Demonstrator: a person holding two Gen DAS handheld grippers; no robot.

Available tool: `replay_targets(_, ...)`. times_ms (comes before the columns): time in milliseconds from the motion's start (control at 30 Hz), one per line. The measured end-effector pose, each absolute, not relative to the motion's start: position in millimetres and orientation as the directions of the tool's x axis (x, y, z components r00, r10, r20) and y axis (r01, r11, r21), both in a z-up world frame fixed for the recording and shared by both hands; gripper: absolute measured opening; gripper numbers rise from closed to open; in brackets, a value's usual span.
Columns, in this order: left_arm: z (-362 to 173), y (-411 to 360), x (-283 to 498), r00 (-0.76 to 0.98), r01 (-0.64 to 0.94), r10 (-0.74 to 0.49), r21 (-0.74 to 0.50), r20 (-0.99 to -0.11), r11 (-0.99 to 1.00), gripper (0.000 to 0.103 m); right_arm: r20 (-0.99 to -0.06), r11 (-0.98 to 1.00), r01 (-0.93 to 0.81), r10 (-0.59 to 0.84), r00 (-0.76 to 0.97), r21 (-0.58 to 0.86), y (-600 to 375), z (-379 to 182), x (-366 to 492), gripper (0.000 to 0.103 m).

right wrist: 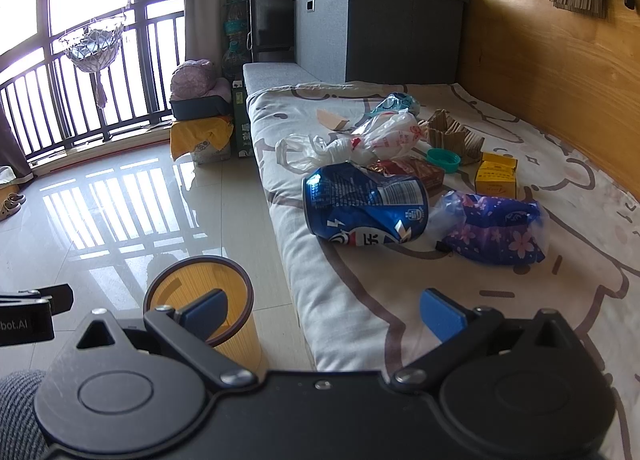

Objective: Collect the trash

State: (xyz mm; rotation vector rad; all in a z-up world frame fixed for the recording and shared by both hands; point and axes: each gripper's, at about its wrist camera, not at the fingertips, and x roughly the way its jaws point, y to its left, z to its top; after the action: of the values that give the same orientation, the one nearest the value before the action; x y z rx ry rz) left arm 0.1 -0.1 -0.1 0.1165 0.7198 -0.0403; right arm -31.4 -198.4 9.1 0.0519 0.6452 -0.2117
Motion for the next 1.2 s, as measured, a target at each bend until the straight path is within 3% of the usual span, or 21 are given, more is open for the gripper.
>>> replay_targets(800,4,-1,-2,0.761,0.082,-0.001,0.095,-0.649,0.992,0.103,-0.597,0.973,0.23,-0.184,0.781,0.0,-203,8,-33,0.103)
replay_targets(1067,17,-16,-10,0.812,0.132,-0.009,0.169,-0.584,0.977,0.103,-0.59,0.953,0.289,-0.184,0.786,0.087,-227,19,-41,0.103)
replay_targets(1200,23,-30,-11,0.825,0.188,-0.052,0.188,-0.563,0.964,0.103,-0.598,0.945,0.32,-0.22,0.771,0.066,-241,19,-44,0.103)
